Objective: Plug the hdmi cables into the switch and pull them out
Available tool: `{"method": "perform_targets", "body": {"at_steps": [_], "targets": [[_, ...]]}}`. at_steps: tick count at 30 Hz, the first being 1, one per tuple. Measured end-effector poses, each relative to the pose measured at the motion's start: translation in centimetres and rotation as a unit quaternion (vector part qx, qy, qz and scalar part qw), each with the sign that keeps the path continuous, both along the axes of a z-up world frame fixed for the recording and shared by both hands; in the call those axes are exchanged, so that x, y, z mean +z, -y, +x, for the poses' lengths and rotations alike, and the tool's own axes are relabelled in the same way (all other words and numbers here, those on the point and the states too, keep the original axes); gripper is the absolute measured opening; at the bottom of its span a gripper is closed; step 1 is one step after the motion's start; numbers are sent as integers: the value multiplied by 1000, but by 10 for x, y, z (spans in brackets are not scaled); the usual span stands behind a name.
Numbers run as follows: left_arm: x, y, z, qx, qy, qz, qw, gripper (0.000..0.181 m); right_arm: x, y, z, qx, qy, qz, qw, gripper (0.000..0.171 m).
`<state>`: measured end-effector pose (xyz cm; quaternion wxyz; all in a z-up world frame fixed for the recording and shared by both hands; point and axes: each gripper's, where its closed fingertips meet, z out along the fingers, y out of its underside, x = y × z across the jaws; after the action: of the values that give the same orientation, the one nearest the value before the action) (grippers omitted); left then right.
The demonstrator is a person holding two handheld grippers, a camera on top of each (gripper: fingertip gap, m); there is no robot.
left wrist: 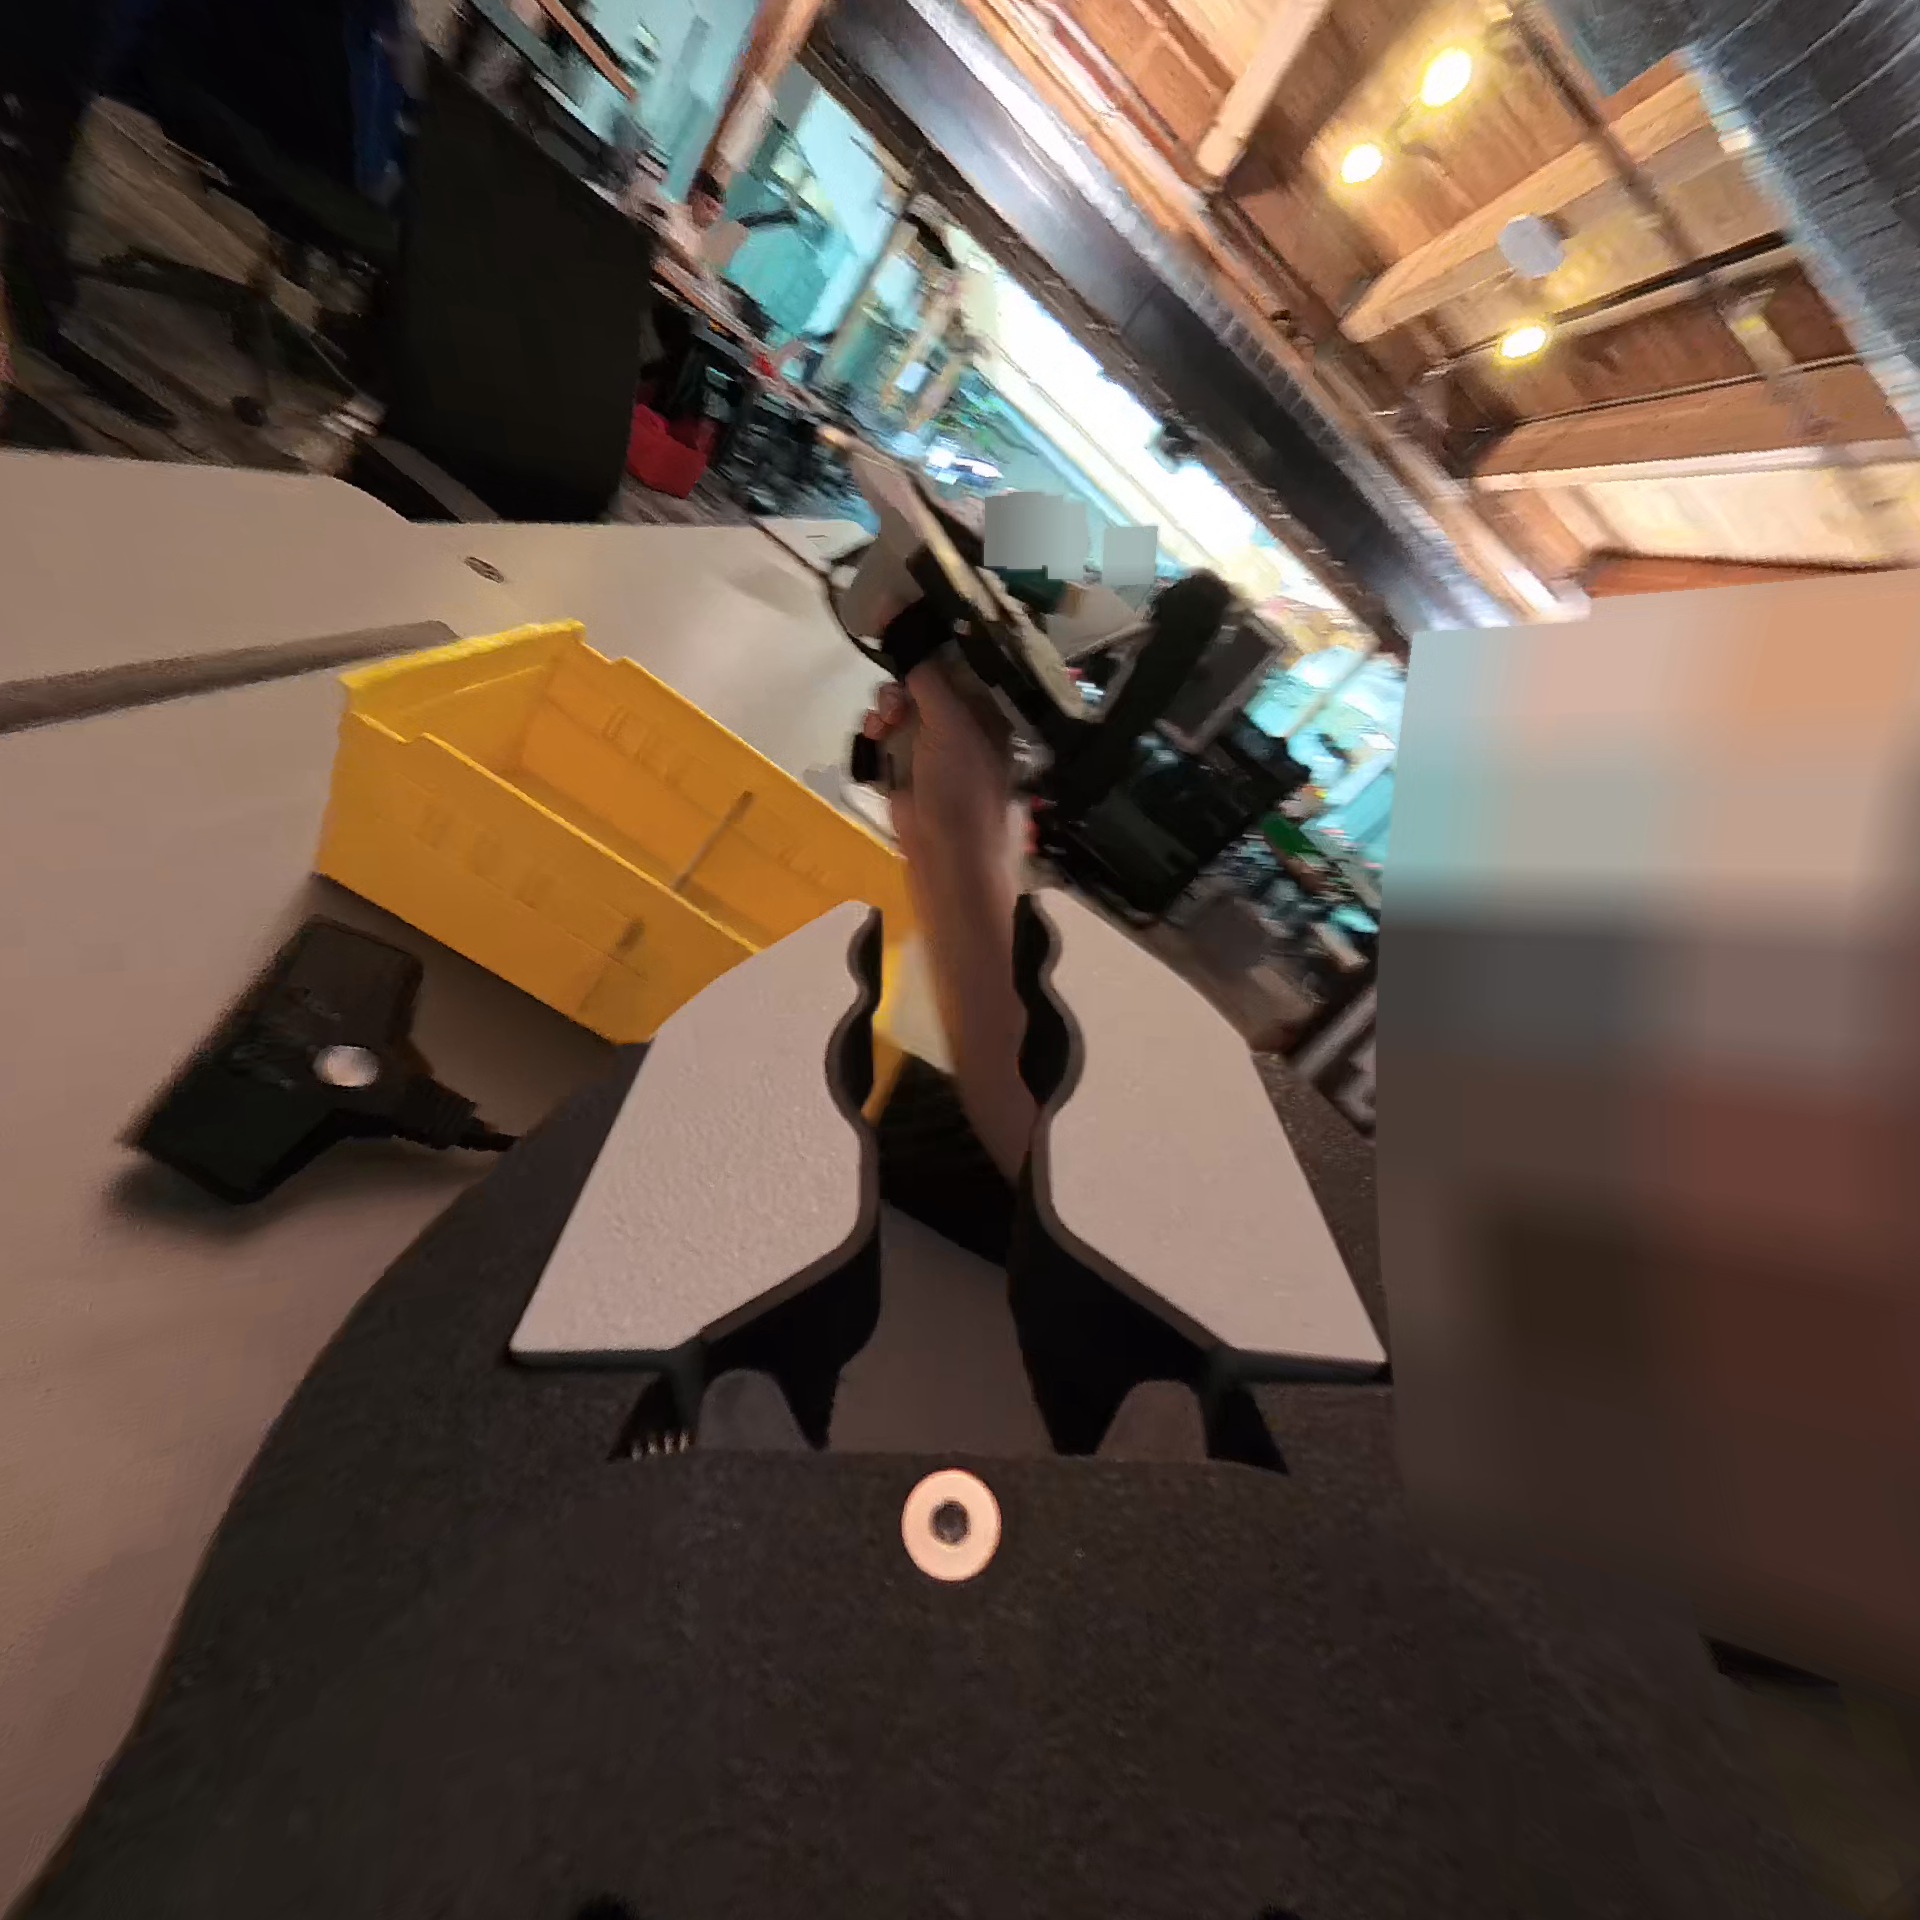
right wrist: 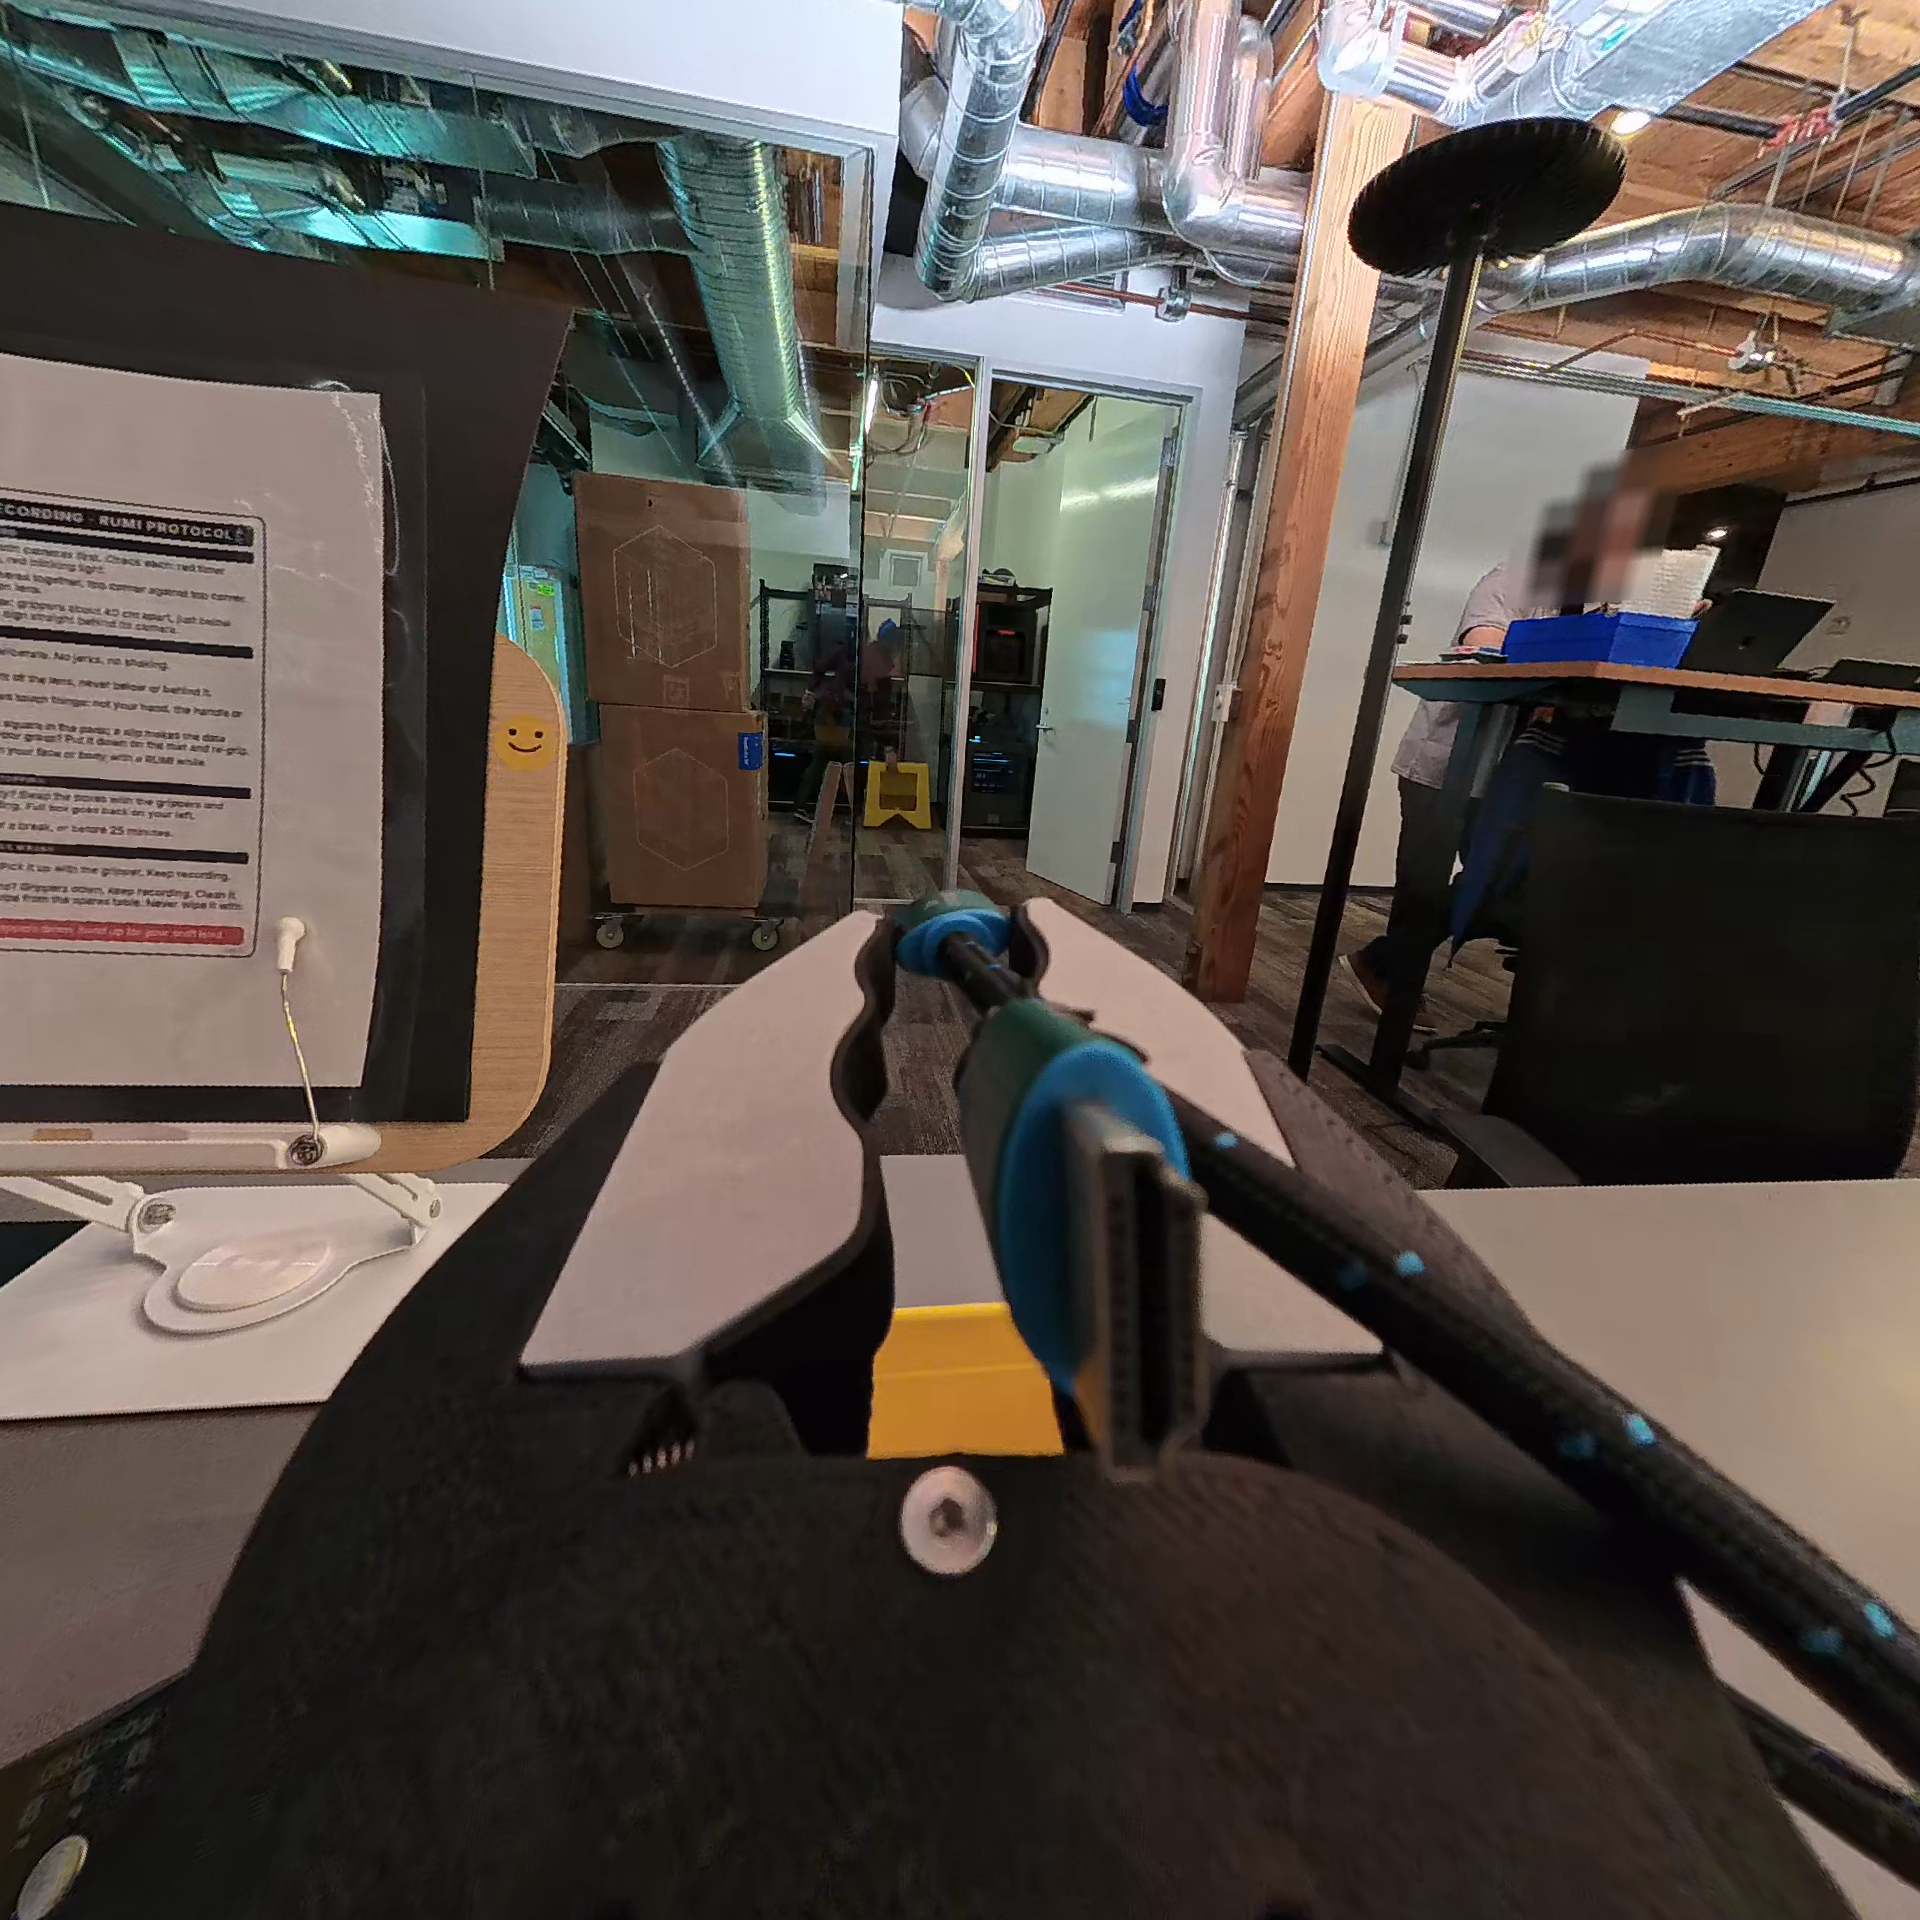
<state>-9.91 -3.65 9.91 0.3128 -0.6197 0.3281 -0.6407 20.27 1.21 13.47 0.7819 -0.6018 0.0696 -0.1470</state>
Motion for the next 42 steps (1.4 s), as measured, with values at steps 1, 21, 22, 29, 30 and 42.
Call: {"method": "perform_targets", "body": {"at_steps": [1, 21, 22, 29, 30, 42], "targets": [[-3, -7, 0, 31, -16, 33, 999, 24, 0, 0, 0, 0, -1, 0, 1000, 20], [-152, -56, 63, 135, -310, 227, 914, 68, -1, -3, 6, 4, -5, -7, 1000, 20], [-154, -58, 65, 140, -308, 233, 912, 68, -2, -3, 6, 5, -7, -7, 1000, 20], [-158, -71, 66, 172, -276, 262, 909, 86, -10, -10, 6, 15, -21, -18, 1000, 20], [-163, -73, 65, 172, -289, 267, 903, 86, -10, -11, 6, 15, -22, -19, 999, 20], [-196, -85, 71, 189, -349, 318, 861, 80, -8, -10, 2, 20, -16, -18, 1000, 20]]}}
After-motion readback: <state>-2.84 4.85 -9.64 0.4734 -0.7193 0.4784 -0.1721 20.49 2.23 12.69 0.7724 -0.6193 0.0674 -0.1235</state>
